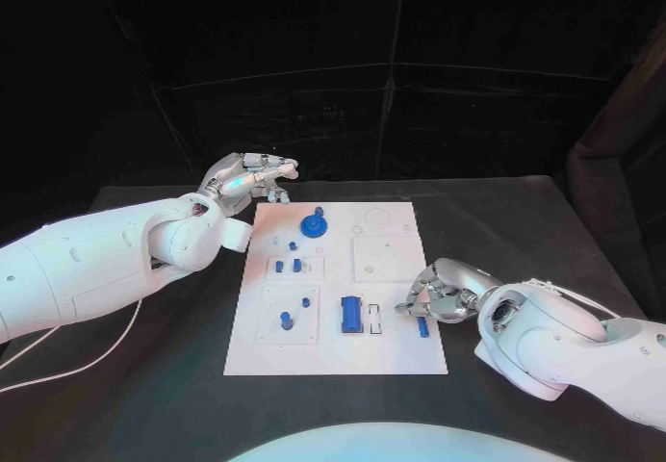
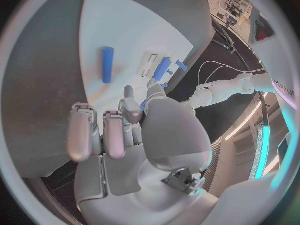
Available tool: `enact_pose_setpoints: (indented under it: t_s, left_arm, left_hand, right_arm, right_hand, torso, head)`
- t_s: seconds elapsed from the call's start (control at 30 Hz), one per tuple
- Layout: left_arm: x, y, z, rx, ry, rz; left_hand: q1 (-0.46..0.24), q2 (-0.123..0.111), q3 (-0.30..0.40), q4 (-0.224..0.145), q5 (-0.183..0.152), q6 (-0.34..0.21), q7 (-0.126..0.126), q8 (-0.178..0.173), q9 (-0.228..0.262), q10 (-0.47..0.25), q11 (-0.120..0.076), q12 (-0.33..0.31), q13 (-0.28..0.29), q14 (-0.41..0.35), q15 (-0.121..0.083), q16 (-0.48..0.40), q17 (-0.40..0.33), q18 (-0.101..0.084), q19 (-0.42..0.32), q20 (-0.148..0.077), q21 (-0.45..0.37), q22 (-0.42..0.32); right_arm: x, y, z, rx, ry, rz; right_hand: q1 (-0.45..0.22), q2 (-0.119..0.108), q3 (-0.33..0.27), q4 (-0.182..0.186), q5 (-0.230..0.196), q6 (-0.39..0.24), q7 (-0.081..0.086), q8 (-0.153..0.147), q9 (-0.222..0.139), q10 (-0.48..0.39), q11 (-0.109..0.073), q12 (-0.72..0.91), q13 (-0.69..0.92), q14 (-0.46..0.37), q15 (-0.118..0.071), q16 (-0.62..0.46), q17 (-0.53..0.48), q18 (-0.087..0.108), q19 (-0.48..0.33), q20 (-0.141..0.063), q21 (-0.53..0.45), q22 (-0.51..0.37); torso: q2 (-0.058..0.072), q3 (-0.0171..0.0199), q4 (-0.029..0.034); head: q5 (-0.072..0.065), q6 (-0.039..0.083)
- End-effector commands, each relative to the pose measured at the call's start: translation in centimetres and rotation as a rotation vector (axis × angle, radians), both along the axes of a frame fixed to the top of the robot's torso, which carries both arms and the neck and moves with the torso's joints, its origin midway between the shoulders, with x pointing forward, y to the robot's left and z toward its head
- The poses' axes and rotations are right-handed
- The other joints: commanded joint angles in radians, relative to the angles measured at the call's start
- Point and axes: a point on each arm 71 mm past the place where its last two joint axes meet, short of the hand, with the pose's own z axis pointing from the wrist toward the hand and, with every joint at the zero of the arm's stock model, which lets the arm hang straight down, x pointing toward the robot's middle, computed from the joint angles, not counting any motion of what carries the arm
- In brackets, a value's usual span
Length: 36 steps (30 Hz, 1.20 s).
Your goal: Assemble the parts on the task board
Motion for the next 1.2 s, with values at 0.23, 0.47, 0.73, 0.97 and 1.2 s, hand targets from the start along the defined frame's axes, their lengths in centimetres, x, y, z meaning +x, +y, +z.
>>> enact_pose_setpoints:
  t_s: [0.23,0.47,0.73,0.97,1.2]
  left_arm:
    - [0.0,-0.1,0.1,-0.009,-0.003,-0.01]
    - [0.0,0.0,0.0,-0.008,-0.002,-0.01]
    - [-0.1,0.0,0.0,-0.008,0.0,-0.009]
    - [-0.1,0.1,-0.1,-0.008,0.0,-0.009]
    - [-0.1,0.1,-0.1,-0.008,0.001,-0.01]
  left_hand:
    - [0.001,0.008,-0.005,0.001,0.0,-0.007,-0.003,0.004,-0.001,-0.008,0.002,0.006,-0.001,-0.008,-0.003,-0.004,-0.001,0.006,0.001,0.003,-0.005,-0.002]
    - [0.001,0.008,-0.005,0.001,0.0,-0.007,-0.003,0.004,-0.001,-0.008,0.002,0.006,-0.001,-0.008,-0.003,-0.004,-0.001,0.006,0.001,0.003,-0.005,-0.002]
    - [0.001,0.008,-0.005,0.001,0.0,-0.007,-0.003,0.004,-0.001,-0.008,0.002,0.006,-0.001,-0.008,-0.003,-0.004,-0.001,0.006,0.001,0.003,-0.005,-0.002]
    - [0.001,0.008,-0.005,0.001,0.0,-0.007,-0.003,0.004,-0.001,-0.008,0.002,0.006,-0.001,-0.008,-0.003,-0.004,-0.001,0.006,0.001,0.003,-0.005,-0.002]
    - [0.001,0.008,-0.005,0.001,0.0,-0.007,-0.003,0.004,-0.001,-0.008,0.002,0.006,-0.001,-0.008,-0.003,-0.004,-0.001,0.006,0.001,0.003,-0.005,-0.002]
  right_arm:
    - [-0.6,-1.9,0.0,-0.137,0.018,0.069]
    - [-0.3,-2.3,-0.7,-0.237,0.053,0.086]
    - [0.0,-1.7,-1.1,-0.258,0.062,0.1]
    - [0.3,-1.2,-1.3,-0.276,0.052,0.112]
    - [0.6,-0.4,-1.5,-0.367,0.015,0.162]
  right_hand:
    - [0.017,-0.002,-0.015,-0.001,0.001,0.018,-0.005,0.003,0.004,0.008,0.0,0.008,0.006,0.063,0.003,0.0,0.057,-0.012,0.002,0.006,0.004,0.005]
    - [0.012,-0.003,-0.032,0.006,-0.026,0.024,-0.007,0.002,0.007,0.005,-0.001,0.001,0.003,0.061,0.001,-0.004,0.051,-0.011,0.0,0.005,0.002,0.001]
    - [0.012,-0.003,-0.033,0.007,-0.028,0.025,-0.007,0.002,0.008,0.005,-0.001,0.0,0.003,0.061,0.001,-0.004,0.051,-0.011,0.0,0.005,0.001,0.0]
    - [0.039,0.007,-0.033,-0.005,-0.028,0.03,-0.009,0.003,0.012,0.004,-0.003,-0.001,0.005,0.061,-0.001,-0.005,0.051,-0.011,0.0,0.003,0.001,0.001]
    - [0.112,0.02,-0.024,-0.05,-0.027,0.031,-0.008,-0.001,0.016,0.0,-0.004,-0.01,0.003,0.061,-0.002,-0.006,0.051,-0.011,-0.001,0.002,0.001,0.003]
  torso:
    - [0.001,0.0003,-0.0017]
    - [0.0,-0.0005,0.0016]
    - [0.001,-0.0014,0.0032]
    - [0.0,-0.0012,0.0001]
    - [0.0,-0.0016,0.0009]
  head:
    - [-0.018,0.0]
    - [-0.021,-0.003]
    - [-0.021,-0.006]
    - [-0.019,-0.008]
    - [-0.02,-0.009]
